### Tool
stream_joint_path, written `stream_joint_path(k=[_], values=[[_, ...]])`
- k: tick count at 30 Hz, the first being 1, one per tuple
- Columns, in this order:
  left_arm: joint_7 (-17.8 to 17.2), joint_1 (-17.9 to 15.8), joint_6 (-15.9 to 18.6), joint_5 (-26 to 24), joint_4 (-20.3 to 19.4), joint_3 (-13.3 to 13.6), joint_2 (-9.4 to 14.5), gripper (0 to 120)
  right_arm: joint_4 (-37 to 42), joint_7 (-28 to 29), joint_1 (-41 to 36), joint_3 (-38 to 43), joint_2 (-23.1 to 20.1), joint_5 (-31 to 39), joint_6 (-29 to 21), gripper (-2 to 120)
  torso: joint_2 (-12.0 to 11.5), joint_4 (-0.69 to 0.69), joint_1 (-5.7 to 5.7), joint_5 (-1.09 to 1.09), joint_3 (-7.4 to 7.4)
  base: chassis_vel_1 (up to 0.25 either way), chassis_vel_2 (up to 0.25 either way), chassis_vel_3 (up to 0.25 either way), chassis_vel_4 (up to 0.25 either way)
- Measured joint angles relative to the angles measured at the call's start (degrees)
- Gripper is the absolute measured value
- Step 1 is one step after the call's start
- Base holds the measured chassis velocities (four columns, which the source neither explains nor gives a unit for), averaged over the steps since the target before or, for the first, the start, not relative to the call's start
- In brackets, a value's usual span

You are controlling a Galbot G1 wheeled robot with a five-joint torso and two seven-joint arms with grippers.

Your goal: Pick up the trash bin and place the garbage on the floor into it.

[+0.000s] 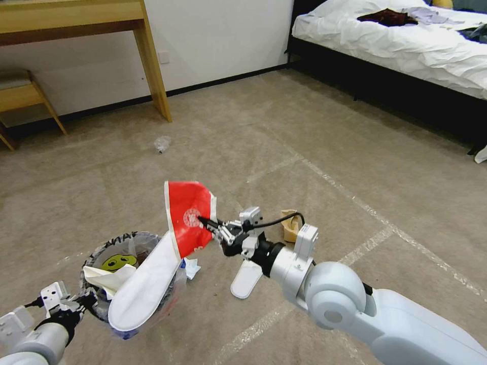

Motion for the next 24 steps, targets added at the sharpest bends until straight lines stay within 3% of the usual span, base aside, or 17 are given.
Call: stream_joint_path(k=[24], values=[[-0.12,-0.42,0.01,-0.97,-0.94,-0.32,0.32,1,-2.32,1.08,1.27,-5.59,0.97,-2.27,-0.38,0,0.0,0.0,0.0,0.0,0.0,0.0,0.0,0.0,0.0]])
